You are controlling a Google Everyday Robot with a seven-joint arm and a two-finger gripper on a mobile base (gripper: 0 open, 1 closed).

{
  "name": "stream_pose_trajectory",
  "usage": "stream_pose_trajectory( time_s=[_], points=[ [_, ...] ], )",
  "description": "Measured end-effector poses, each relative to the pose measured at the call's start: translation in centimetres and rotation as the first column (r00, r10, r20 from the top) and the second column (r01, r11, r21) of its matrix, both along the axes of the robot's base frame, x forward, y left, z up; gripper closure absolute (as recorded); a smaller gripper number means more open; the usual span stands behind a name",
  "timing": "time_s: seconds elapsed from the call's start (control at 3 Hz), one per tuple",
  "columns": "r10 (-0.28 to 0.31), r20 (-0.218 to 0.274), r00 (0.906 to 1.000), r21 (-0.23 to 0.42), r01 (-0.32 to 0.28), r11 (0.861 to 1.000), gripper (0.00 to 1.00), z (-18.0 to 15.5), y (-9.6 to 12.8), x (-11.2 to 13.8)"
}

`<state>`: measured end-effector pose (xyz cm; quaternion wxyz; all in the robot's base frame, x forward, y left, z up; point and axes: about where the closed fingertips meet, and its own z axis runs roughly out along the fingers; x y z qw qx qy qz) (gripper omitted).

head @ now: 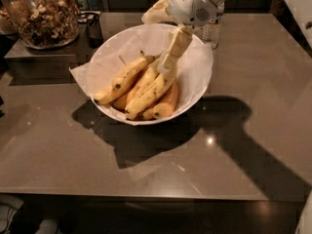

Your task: Pick banana from white bowl

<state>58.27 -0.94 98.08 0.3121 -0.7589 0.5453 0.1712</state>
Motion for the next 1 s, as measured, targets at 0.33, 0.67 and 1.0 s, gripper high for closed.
stream_pose_trajectory(
  time_s=[0.33,0.67,1.0],
  points=[
    [0.000,0.000,1.0000,0.000,0.000,1.000,0.32,0.0,0.0,0.0],
    [0.004,-0.005,1.0000,0.002,-0.004,1.000,0.31,-0.3,0.3,0.1],
    [0.025,-0.016,0.9996,0.024,-0.024,0.999,0.32,-1.3,1.3,0.7]
  ],
)
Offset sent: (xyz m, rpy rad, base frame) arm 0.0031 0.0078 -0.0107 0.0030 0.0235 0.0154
